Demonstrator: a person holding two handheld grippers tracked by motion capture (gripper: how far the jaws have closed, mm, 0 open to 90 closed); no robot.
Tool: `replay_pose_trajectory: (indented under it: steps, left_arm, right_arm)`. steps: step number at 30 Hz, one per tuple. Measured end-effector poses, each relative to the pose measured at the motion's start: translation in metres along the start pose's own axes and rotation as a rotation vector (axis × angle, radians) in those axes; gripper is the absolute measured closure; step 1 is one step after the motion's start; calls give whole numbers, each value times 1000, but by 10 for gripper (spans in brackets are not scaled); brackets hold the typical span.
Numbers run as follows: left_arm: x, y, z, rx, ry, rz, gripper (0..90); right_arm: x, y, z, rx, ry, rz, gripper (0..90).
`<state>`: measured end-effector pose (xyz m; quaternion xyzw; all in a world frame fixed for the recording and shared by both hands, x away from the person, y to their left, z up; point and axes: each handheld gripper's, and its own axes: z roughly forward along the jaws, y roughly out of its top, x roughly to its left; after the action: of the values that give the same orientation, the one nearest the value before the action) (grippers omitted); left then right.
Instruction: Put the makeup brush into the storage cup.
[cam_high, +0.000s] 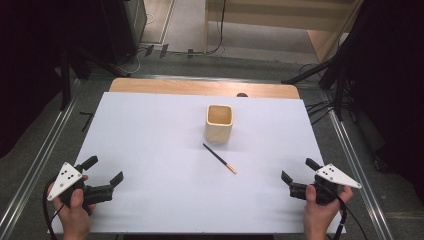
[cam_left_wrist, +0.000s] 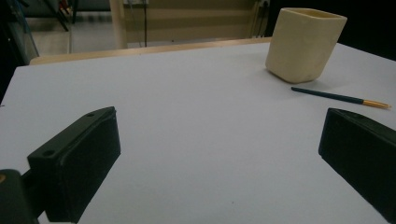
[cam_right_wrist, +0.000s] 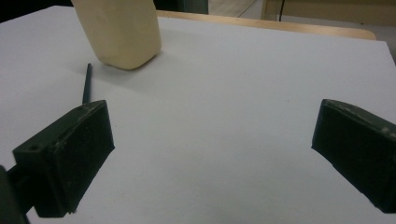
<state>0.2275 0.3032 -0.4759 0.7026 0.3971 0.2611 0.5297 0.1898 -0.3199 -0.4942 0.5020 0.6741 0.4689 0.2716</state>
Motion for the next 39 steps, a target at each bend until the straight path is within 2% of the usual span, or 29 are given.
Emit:
replay_pose_trajectory:
  steps: [2, 8, 16, 17, 26, 31, 39]
  left_arm:
    - [0, 0, 1, 3, 22, -1, 0]
    - [1, 0, 1, 1, 6, -8, 0]
    - [-1, 0, 0, 2, 6, -3, 0]
    - [-1, 0, 0, 3, 7, -3, 0]
    - [-4, 0, 2, 3, 3, -2, 0]
    - [-5, 1, 4, 3, -3, 1, 0]
    - [-4, 2, 3, -5, 4, -8, 0]
  right_arm:
    - [-1, 0, 1, 4, -1, -3, 0]
    - [0, 0, -2, -5, -5, 15, 0]
    - [5, 6, 1, 12, -8, -15, 0]
    - [6, 7, 1, 10, -6, -7, 0]
    - [13, 15, 10, 23, 5, -1, 0]
    - [19, 24, 16, 50, 1, -22, 0]
    - [27, 33, 28, 72, 25, -38, 0]
